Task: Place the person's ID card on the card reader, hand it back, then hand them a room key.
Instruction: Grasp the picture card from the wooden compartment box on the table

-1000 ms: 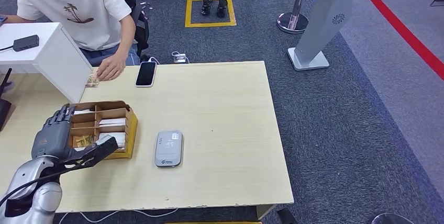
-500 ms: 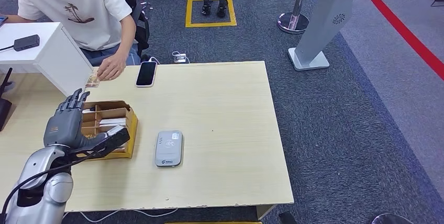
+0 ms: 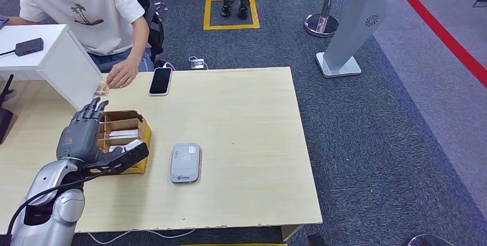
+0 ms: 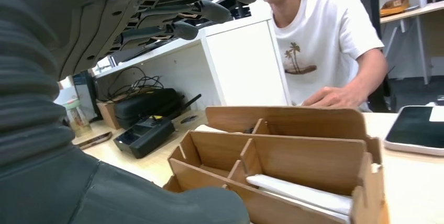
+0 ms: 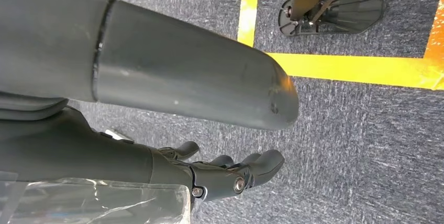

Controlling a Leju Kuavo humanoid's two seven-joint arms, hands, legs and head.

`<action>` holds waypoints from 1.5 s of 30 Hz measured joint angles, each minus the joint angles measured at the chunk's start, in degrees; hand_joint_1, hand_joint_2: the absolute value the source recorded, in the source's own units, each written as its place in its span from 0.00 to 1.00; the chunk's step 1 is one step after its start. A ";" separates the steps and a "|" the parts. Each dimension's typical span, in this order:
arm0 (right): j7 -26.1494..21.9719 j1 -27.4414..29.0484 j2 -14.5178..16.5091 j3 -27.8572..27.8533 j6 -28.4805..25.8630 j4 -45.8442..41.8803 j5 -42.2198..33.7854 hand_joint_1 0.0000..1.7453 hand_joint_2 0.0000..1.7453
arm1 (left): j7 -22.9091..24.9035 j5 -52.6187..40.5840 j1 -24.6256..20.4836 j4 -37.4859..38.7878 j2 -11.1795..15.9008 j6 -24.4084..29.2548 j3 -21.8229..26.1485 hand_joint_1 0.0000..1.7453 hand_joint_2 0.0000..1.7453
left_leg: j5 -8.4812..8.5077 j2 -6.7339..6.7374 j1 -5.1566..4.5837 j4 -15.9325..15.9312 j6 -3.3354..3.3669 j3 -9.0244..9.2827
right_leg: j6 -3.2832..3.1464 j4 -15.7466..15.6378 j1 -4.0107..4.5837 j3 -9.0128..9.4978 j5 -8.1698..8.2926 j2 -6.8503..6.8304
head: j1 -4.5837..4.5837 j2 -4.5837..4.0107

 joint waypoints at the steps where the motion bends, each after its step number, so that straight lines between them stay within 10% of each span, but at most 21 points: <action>1: -0.15 0.09 0.00 0.00 -0.03 0.00 -0.31 0.00 0.00 | -0.16 -0.06 -0.03 -0.11 -0.04 0.35 -0.26 0.00 1.00 | 0.00 0.00 0.00 0.00 0.00 0.00 | 0.00 0.00 0.00 0.00 0.00 0.00 | 0.00 0.00; 14: -2.34 3.28 0.00 -0.17 -1.05 0.06 -4.40 0.00 0.00 | -0.20 -4.46 10.22 -10.70 -2.56 9.48 -5.30 0.00 1.00 | -0.11 0.01 -0.01 -0.01 0.06 -0.04 | 0.03 -0.03 -0.01 0.00 -0.07 -0.01 | 0.02 0.00; 45: -2.54 4.27 -0.01 -0.26 -1.19 0.31 -6.09 0.00 0.00 | 0.49 -4.91 20.65 -16.81 -2.46 8.32 -3.83 0.00 1.00 | -0.10 -0.01 -0.01 -0.02 0.07 -0.03 | 0.03 -0.03 0.00 0.03 -0.06 -0.04 | -0.01 0.00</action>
